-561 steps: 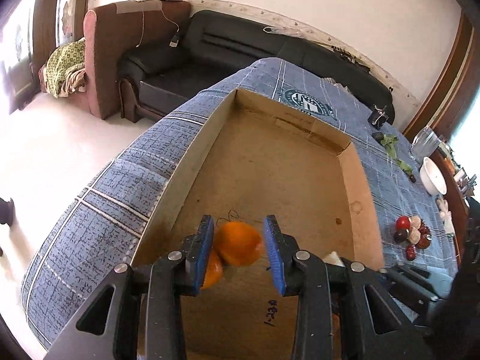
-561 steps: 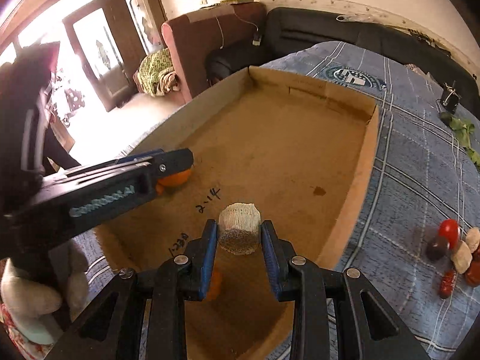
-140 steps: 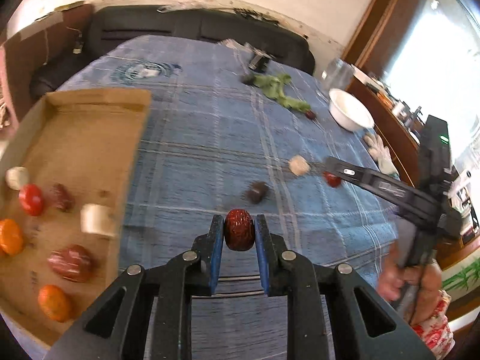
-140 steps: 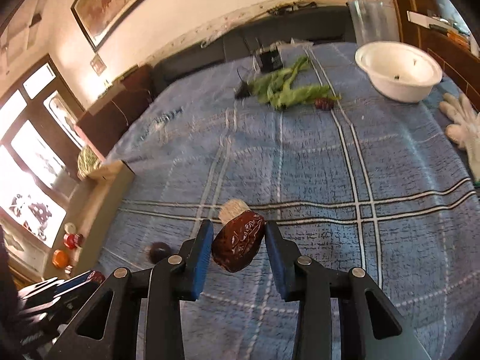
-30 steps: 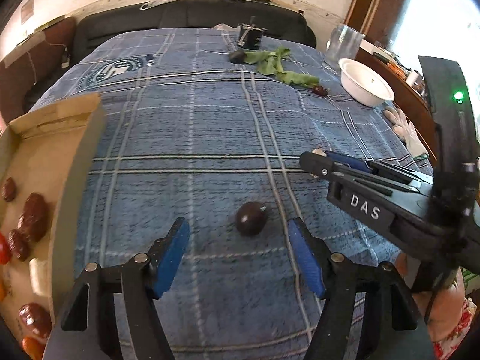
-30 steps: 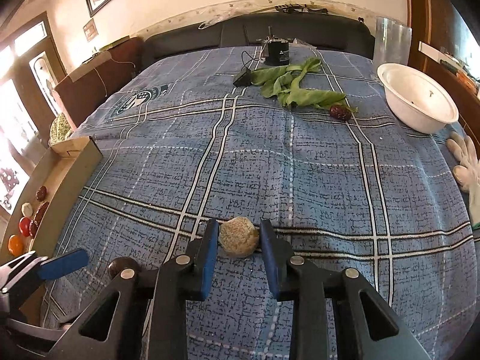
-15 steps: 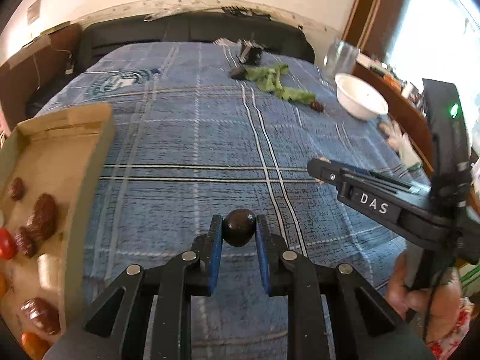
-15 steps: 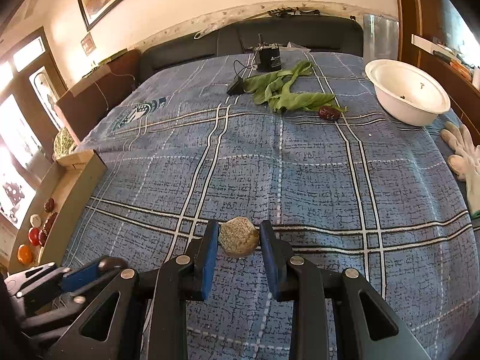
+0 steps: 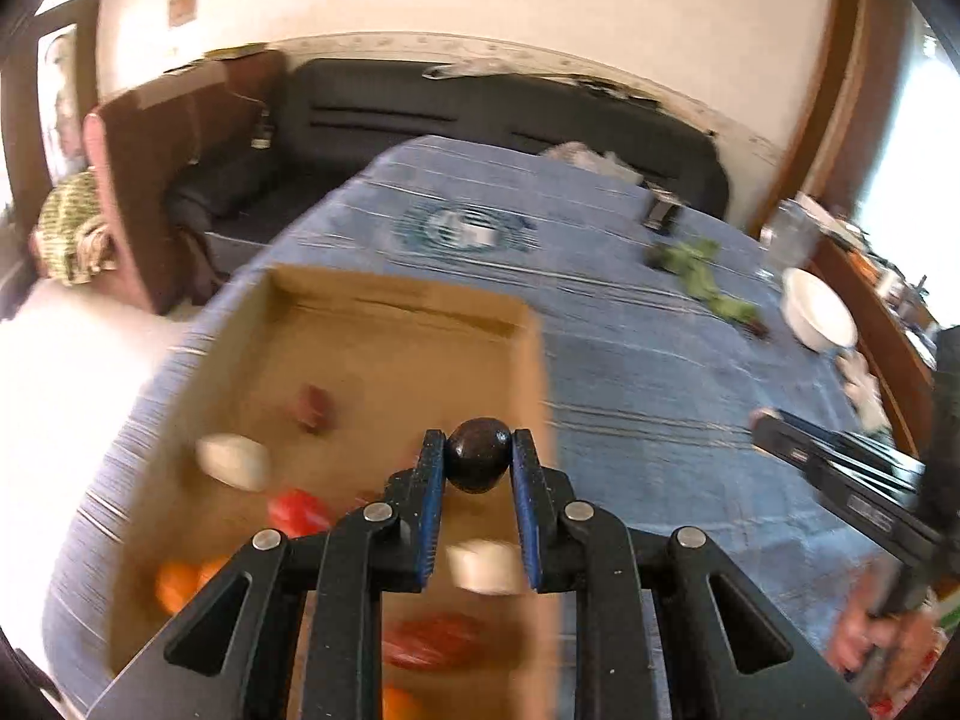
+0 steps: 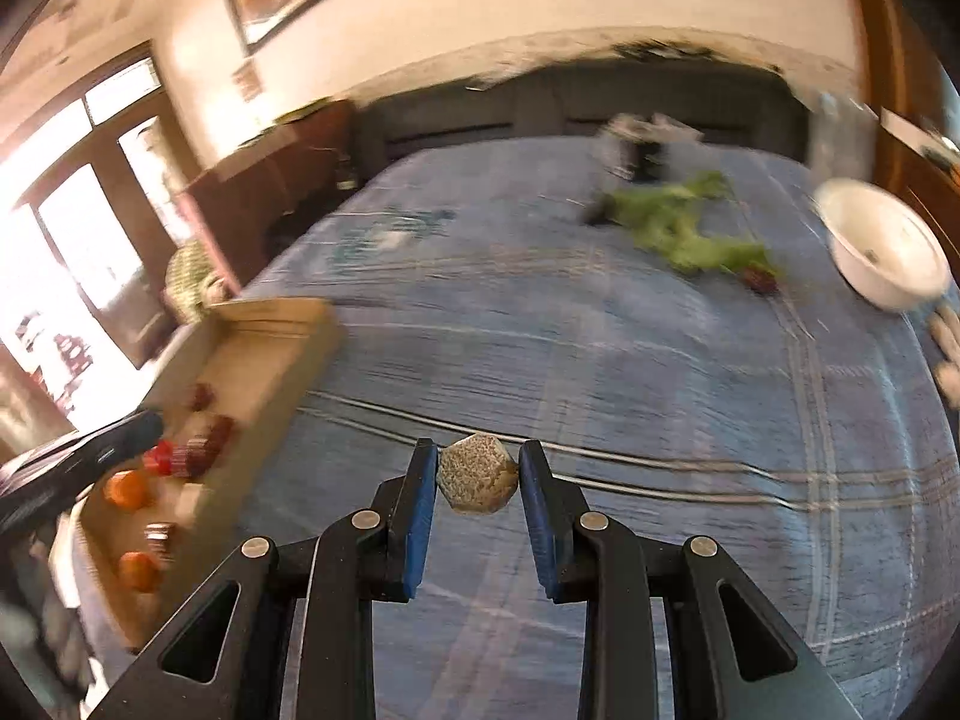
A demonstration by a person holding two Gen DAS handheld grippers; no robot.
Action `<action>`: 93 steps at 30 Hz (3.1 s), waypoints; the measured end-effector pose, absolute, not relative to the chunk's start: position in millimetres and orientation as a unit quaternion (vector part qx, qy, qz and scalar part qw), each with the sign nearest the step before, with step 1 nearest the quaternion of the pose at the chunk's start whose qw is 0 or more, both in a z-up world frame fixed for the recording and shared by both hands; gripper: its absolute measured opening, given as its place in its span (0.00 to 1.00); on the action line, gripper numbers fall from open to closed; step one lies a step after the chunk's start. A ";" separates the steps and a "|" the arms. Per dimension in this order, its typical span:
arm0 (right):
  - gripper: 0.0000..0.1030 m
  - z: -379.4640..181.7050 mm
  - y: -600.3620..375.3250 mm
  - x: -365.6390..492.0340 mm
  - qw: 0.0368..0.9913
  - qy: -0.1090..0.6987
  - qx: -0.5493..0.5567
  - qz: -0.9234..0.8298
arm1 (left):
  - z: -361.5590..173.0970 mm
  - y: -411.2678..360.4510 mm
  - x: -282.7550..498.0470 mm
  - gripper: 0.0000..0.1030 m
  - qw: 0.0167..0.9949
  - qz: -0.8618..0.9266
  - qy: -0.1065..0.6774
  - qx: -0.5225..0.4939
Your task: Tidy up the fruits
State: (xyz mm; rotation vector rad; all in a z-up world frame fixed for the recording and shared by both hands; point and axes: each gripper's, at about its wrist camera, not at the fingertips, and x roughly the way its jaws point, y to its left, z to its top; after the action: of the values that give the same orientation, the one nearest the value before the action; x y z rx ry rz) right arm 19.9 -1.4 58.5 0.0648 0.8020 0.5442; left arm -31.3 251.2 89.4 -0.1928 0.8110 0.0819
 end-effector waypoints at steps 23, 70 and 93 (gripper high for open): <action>0.30 17.6 202.4 60.0 0.831 0.444 -0.091 0.323 | 24.6 345.0 50.9 0.20 0.861 0.074 0.477 -0.158; 0.76 60.1 42.9 -87.0 0.901 0.360 0.022 0.241 | 129.6 236.3 -156.3 1.00 0.926 0.230 0.286 -0.090; 0.79 46.1 57.6 -87.2 0.903 0.361 -0.009 0.232 | 116.3 236.6 -160.2 1.00 0.932 0.240 0.257 -0.092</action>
State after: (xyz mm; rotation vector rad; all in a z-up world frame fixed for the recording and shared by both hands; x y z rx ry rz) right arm -87.2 57.6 46.1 -0.0189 0.7473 0.4796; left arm -160.2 236.6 116.3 -0.1880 0.5251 0.4915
